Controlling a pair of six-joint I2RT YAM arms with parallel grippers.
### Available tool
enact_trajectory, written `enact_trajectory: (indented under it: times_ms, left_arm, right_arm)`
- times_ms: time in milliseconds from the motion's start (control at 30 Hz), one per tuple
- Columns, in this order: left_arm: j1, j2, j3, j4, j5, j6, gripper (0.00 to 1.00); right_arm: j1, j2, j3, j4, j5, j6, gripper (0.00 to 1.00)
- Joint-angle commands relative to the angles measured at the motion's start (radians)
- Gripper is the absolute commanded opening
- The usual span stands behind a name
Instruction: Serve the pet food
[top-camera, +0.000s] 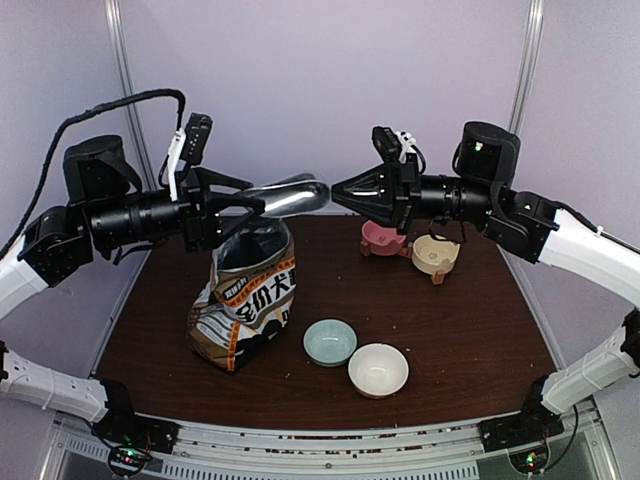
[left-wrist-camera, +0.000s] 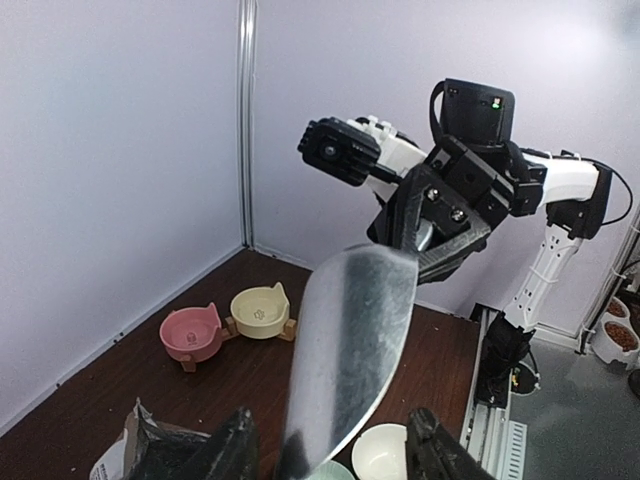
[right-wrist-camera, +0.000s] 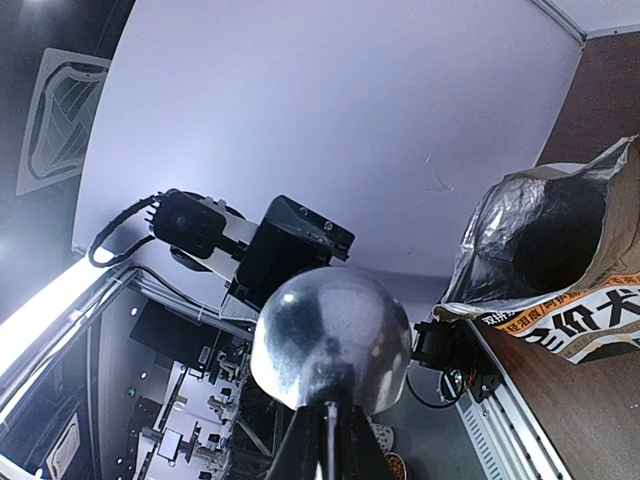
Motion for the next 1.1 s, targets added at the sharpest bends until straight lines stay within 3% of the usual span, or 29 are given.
enact_trajectory:
  times_ms: [0,100,267,533,700,867,1067]
  left_arm:
    - [-0.003,-0.002,-0.014,0.088,0.041,-0.019,0.48]
    - [-0.003,0.004,-0.015,0.081,0.059,-0.026,0.36]
    - [-0.003,0.008,-0.018,0.082,0.072,-0.032,0.30]
    - [-0.003,0.005,-0.030,0.108,0.080,-0.055,0.01]
    - [-0.003,-0.008,-0.047,0.110,0.048,-0.115,0.00]
    - [-0.003,0.007,-0.019,0.003,-0.005,-0.272,0.00]
    - [0.000,0.034,-0.036,-0.113,0.038,-0.580,0.00]
  right_arm:
    - [0.008,-0.016,0.019,0.041,-0.025,0.003,0.00]
    - [0.012,-0.014,0.019,0.053,-0.030,0.012,0.00]
    - [0.013,-0.012,0.002,0.105,-0.040,0.052,0.00]
    - [0.013,-0.010,0.002,0.051,-0.036,0.010,0.00]
    - [0.013,-0.016,-0.002,-0.020,-0.026,-0.086,0.05]
    - [0.013,-0.022,-0.013,-0.051,-0.033,-0.217,0.29]
    - [0.013,-0.085,-0.060,-0.128,0.016,-0.533,0.63]
